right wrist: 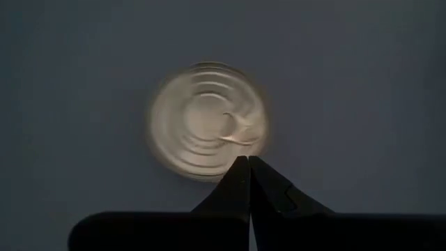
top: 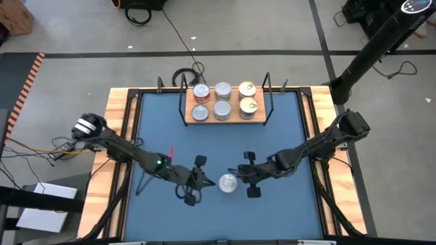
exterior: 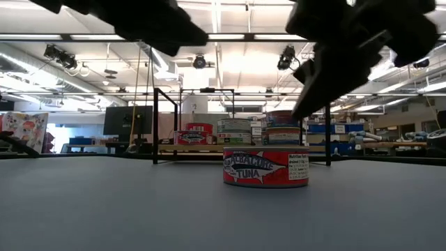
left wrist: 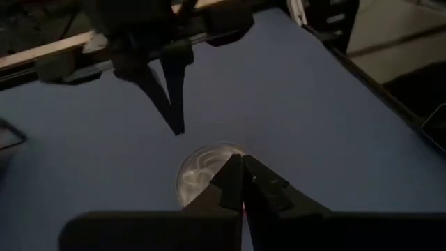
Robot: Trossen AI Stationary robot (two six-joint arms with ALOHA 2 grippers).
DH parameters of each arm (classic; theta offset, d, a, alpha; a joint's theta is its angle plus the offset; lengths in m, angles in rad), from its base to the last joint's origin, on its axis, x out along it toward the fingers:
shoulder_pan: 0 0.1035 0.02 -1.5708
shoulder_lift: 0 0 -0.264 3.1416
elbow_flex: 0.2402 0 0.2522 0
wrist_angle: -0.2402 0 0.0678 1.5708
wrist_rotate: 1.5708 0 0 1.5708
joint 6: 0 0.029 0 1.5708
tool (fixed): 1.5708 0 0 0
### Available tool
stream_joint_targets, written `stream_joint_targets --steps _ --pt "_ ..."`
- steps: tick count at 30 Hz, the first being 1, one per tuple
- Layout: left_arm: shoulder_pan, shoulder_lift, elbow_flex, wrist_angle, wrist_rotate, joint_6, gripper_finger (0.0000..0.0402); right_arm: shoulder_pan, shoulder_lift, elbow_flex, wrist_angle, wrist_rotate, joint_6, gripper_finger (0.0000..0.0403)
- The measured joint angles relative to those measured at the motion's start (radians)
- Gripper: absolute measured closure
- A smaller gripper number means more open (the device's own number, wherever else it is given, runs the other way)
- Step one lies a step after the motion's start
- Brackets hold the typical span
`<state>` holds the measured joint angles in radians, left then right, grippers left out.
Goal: Stack canned seafood by type on shelf
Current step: Stack the red tuna can on top of the other red tuna can on the shelf
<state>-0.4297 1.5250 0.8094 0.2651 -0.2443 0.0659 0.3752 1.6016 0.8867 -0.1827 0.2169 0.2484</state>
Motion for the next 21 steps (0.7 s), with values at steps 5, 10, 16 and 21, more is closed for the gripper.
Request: stream_joint_targets --steps 5,10,16,21 --pt "-0.004 0.102 0.089 -0.022 0.054 0.012 0.0378 0.069 0.0 -0.062 0.085 0.056 0.09 0.0397" --pt "-0.004 0.179 0.142 -0.07 0.074 0.025 0.0344 0.13 0.0 -0.074 0.086 0.165 0.15 0.0396" --pt "-0.003 0.252 0.204 -0.137 0.074 0.065 0.0294 0.156 0.0 -0.074 0.091 0.183 0.168 0.0396" --pt "-0.003 0.303 0.237 -0.204 0.06 0.132 0.0272 0.155 0.0 -0.074 0.102 0.185 0.171 0.0395"
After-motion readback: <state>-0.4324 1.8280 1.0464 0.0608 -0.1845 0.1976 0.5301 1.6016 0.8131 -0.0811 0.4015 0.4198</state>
